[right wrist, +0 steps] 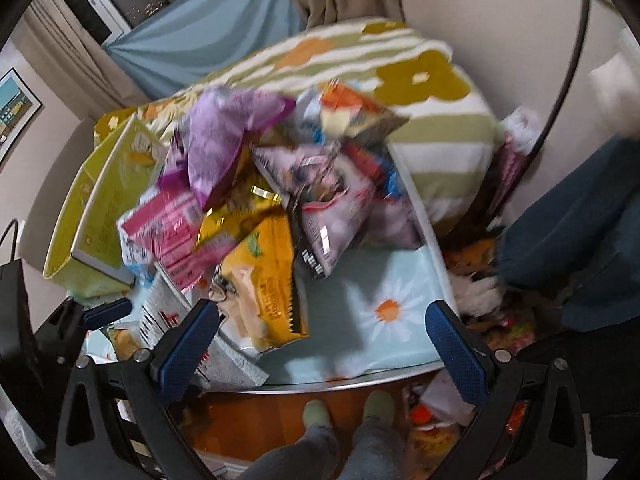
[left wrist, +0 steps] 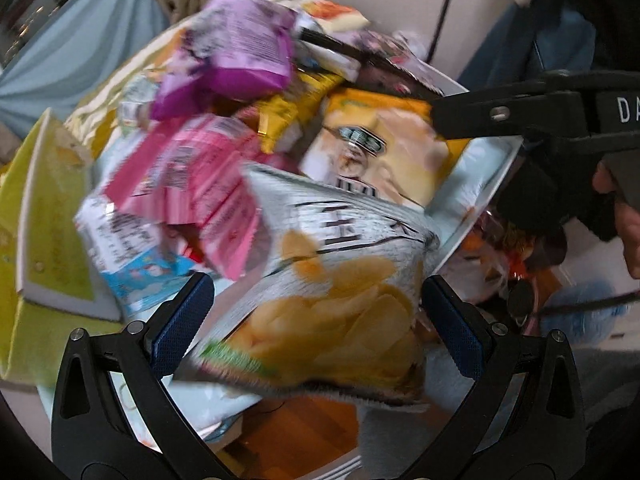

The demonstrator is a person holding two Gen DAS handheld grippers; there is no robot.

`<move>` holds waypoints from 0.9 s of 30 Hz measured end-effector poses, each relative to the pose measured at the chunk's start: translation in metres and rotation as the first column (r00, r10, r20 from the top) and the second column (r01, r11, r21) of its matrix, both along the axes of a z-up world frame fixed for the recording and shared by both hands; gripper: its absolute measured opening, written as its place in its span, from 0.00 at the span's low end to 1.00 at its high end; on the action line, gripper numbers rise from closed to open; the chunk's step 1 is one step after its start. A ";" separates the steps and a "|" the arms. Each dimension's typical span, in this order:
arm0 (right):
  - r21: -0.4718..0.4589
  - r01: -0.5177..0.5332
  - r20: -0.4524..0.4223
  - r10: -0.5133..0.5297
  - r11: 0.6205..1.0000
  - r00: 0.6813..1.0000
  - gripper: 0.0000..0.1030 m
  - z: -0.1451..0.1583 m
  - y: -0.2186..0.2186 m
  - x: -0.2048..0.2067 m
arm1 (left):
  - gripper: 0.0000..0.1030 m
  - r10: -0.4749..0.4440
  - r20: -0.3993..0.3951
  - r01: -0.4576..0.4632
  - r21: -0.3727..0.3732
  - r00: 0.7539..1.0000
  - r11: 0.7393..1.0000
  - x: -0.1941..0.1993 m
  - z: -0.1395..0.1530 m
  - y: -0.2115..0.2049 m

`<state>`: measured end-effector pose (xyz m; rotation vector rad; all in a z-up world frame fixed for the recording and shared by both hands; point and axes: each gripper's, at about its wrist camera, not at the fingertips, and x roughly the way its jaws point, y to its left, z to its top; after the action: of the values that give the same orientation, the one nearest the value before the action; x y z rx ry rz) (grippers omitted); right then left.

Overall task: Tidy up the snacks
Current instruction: 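Grasp the white corn chip bag with the left gripper while the right gripper grasps the yellow barbecue chip bag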

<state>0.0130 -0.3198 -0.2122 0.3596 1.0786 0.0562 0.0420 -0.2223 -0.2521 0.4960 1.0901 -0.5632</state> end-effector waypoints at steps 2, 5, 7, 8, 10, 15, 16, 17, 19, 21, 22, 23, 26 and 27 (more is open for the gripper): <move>0.037 -0.013 -0.014 0.014 0.999 1.000 1.00 -0.011 0.006 0.004 | 0.98 -0.014 -0.010 0.015 0.015 1.000 1.000 0.002 -0.009 -0.006; 0.067 -0.028 -0.029 0.030 0.997 0.999 1.00 -0.023 0.012 0.010 | 0.82 -0.017 -0.040 0.016 -0.014 0.999 1.000 0.007 -0.012 -0.008; 0.080 -0.033 -0.031 0.036 0.996 0.999 1.00 -0.027 0.014 0.015 | 0.80 -0.010 -0.053 0.009 -0.022 0.999 1.000 0.011 -0.012 -0.008; 0.088 -0.036 -0.031 0.039 0.995 0.999 1.00 -0.028 0.015 0.017 | 0.77 -0.011 -0.051 0.010 -0.027 0.999 1.000 0.011 -0.010 -0.007; 0.103 -0.037 -0.033 0.040 0.994 0.999 0.99 -0.031 0.015 0.022 | 0.75 -0.010 -0.052 0.008 -0.035 0.999 0.999 0.016 -0.007 -0.004; 0.148 -0.037 -0.046 0.044 0.988 0.998 0.90 -0.040 0.020 0.034 | 0.66 0.014 -0.061 -0.018 -0.055 0.998 0.998 0.025 0.000 0.009; 0.157 -0.036 -0.048 0.044 0.987 0.998 0.89 -0.042 0.022 0.035 | 0.66 0.020 -0.062 -0.023 -0.056 0.998 0.998 0.027 0.002 0.011; 0.169 -0.033 -0.049 0.042 0.985 0.998 0.89 -0.043 0.023 0.038 | 0.65 0.025 -0.064 -0.029 -0.057 0.998 0.998 0.029 0.003 0.013; 0.188 -0.027 -0.051 0.037 0.982 0.998 0.88 -0.046 0.026 0.040 | 0.65 0.031 -0.067 -0.036 -0.065 0.997 0.997 0.030 0.004 0.016; 0.196 -0.024 -0.067 0.038 0.980 0.997 0.80 -0.050 0.026 0.043 | 0.64 0.035 -0.069 -0.040 -0.072 0.997 0.997 0.030 0.006 0.022; 0.208 -0.024 -0.070 0.040 0.978 0.997 0.78 -0.051 0.026 0.044 | 0.64 0.036 -0.069 -0.041 -0.073 0.997 0.997 0.032 0.007 0.023; 0.230 -0.027 -0.072 0.045 0.973 0.996 0.68 -0.052 0.026 0.045 | 0.64 0.038 -0.068 -0.043 -0.074 0.997 0.996 0.031 0.008 0.025; 0.248 -0.032 -0.075 0.052 0.968 0.996 0.62 -0.052 0.026 0.047 | 0.63 0.043 -0.063 -0.048 -0.077 0.997 0.996 0.033 0.009 0.032; 0.243 -0.035 -0.073 0.055 0.969 0.996 0.60 -0.051 0.026 0.047 | 0.63 0.045 -0.061 -0.050 -0.079 0.997 0.996 0.031 0.010 0.033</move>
<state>0.0596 -0.2935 -0.2633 0.5609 1.1619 0.2172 0.0730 -0.1897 -0.2424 0.3845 1.1284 -0.5807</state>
